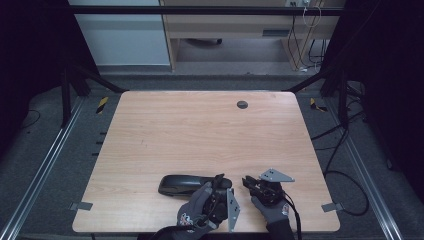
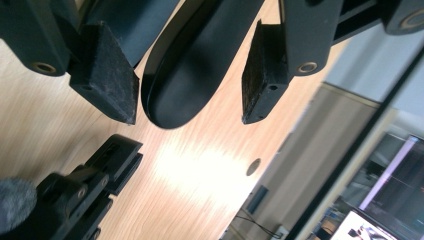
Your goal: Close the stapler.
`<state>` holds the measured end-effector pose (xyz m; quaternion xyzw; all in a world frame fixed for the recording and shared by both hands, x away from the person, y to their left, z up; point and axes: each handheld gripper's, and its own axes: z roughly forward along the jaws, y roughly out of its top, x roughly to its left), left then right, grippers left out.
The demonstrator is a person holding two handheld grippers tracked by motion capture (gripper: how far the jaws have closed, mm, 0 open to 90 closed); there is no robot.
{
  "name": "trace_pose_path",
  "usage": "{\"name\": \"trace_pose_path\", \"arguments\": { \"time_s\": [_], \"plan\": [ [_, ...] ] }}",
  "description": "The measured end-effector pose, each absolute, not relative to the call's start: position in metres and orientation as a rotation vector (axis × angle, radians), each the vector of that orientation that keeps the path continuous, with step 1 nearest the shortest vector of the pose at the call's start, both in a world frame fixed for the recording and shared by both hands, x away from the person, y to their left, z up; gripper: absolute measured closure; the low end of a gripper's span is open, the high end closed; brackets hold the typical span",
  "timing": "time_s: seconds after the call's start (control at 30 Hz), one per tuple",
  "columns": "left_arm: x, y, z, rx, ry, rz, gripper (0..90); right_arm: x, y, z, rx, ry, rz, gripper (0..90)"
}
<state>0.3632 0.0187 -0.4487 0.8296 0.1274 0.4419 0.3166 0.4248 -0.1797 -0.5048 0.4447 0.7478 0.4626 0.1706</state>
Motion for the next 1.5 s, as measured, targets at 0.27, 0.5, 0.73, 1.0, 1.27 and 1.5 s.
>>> {"name": "trace_pose_path", "arguments": {
  "time_s": [0.27,0.5,0.73,1.0,1.27,1.5],
  "plan": [
    [0.372,0.030,-0.431,2.105,0.437,0.950,37.5,0.426,-0.185,-0.505,1.270,2.101,1.305,74.8],
    [0.387,0.059,-0.408,1.998,0.576,0.787,37.7,0.425,-0.187,-0.501,1.269,2.087,1.325,76.2],
    [0.399,0.100,-0.393,1.921,0.687,0.804,38.4,0.425,-0.186,-0.494,1.253,2.093,1.348,86.7],
    [0.410,0.154,-0.387,1.856,0.822,0.841,39.5,0.424,-0.186,-0.481,1.226,2.082,1.400,90.0],
    [0.412,0.196,-0.401,1.846,0.956,0.855,41.0,0.422,-0.180,-0.465,1.200,2.069,1.460,90.0],
    [0.415,0.223,-0.417,1.839,1.050,0.873,42.4,0.423,-0.178,-0.457,1.186,2.060,1.501,90.0]
  ]
}}
